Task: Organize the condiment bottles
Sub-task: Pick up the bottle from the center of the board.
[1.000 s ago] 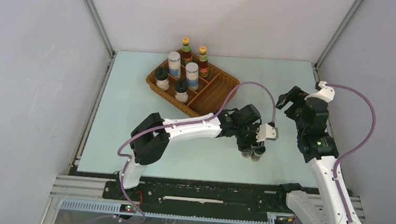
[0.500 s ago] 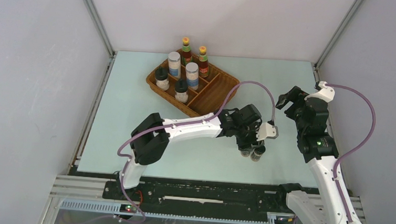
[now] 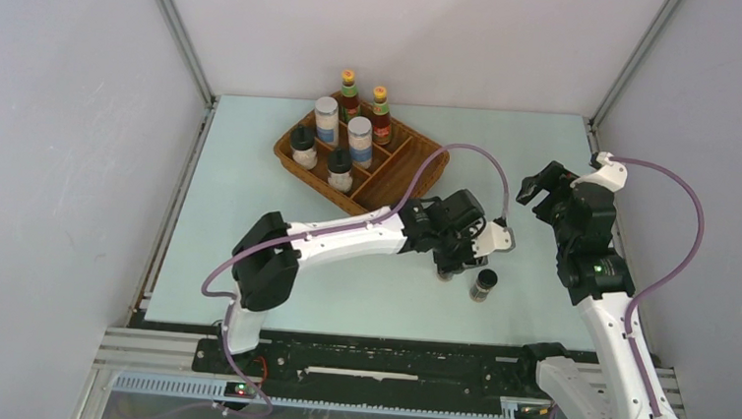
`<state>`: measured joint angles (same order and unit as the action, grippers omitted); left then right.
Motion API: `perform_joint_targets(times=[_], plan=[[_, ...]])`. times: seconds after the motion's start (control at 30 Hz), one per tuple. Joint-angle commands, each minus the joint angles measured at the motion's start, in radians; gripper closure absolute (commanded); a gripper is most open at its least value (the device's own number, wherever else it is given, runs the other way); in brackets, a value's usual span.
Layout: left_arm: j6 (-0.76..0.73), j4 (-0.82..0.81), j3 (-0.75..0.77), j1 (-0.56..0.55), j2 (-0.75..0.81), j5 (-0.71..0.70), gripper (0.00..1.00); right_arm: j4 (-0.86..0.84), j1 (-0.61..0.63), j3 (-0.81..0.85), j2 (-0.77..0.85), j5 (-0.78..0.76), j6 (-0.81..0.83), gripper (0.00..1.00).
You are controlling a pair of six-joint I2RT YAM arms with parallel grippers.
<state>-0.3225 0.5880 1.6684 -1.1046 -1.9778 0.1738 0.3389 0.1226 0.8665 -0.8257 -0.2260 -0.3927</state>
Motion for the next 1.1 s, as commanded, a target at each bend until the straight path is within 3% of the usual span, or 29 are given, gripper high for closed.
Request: perform_joint_targets(times=[0.0,0.5,0.8,1.07], plan=[[-0.01,0.032,0.016,0.01,0.117,-0.065,1.0,-0.035,0.009,-0.003,0.014,-0.001,-0.011,0.11],[0.015,0.015,-0.058,0.256,0.313,-0.09,1.0,-0.053,0.027,-0.003,0.013,0.005,-0.006,0.12],[0.019,-0.028,-0.06,0.412,0.305,-0.054,1.0,-0.06,0.043,-0.003,0.001,0.0,-0.003,0.11],[0.042,-0.081,-0.087,0.474,0.257,-0.008,1.0,-0.057,0.071,-0.003,-0.015,-0.02,-0.003,0.12]])
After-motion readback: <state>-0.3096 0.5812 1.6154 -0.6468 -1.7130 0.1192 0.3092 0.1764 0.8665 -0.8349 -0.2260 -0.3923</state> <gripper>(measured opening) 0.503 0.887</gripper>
